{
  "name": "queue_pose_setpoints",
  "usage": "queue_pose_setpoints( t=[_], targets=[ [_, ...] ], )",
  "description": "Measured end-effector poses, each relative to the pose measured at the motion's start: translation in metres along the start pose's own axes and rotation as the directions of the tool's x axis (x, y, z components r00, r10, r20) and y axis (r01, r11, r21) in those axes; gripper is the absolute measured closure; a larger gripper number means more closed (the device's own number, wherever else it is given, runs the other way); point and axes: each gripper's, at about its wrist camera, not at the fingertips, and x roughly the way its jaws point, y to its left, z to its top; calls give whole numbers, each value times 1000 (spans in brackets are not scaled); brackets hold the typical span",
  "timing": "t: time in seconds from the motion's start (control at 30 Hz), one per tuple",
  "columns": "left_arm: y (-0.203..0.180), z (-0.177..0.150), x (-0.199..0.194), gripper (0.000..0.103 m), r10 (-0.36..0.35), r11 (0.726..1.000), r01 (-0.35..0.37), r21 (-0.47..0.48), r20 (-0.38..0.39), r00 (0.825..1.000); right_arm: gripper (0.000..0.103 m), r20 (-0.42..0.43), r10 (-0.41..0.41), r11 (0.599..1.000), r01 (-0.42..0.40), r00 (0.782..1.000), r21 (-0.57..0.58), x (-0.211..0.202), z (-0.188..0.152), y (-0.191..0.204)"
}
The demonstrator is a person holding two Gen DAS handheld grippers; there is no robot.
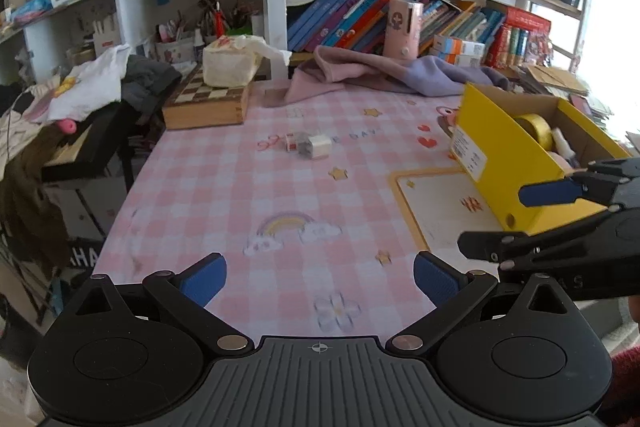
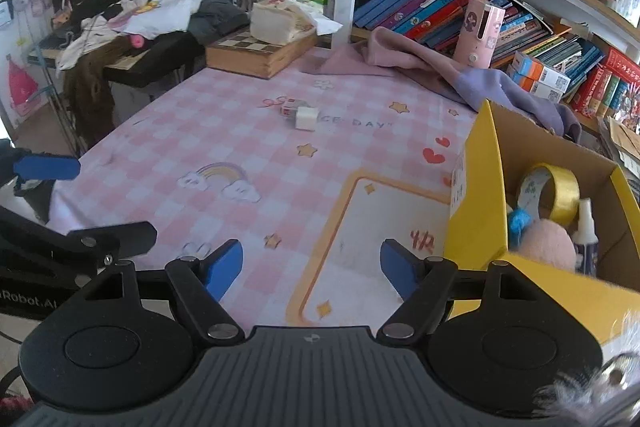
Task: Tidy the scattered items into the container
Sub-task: 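Move both tools away from the box toward the white block and card, then grasp the white block with the right tool while the left tool grasps the white card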
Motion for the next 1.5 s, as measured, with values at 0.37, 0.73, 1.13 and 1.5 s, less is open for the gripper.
queue_pose_setpoints(
  t=[0.37, 0.73, 1.13, 1.5],
  targets=[
    [23, 59, 53, 2, 60, 998, -60, 4, 2, 998, 28, -6, 37, 999, -37, 999, 37, 73, 55, -19],
    [54, 97, 109, 2, 124, 992, -124, -3, -34, 992, 40, -21, 38, 997, -36, 999, 64, 155, 103, -13],
    [81, 116, 150, 2, 172, 984, -175, -39, -79, 982, 47, -87, 80, 994, -73, 993, 81, 235, 132, -4],
    [77, 126, 169, 2, 160, 987, -162, -16, -109, 981, 62, -112, 59, 996, -50, 992, 77, 257, 133, -5]
  ],
)
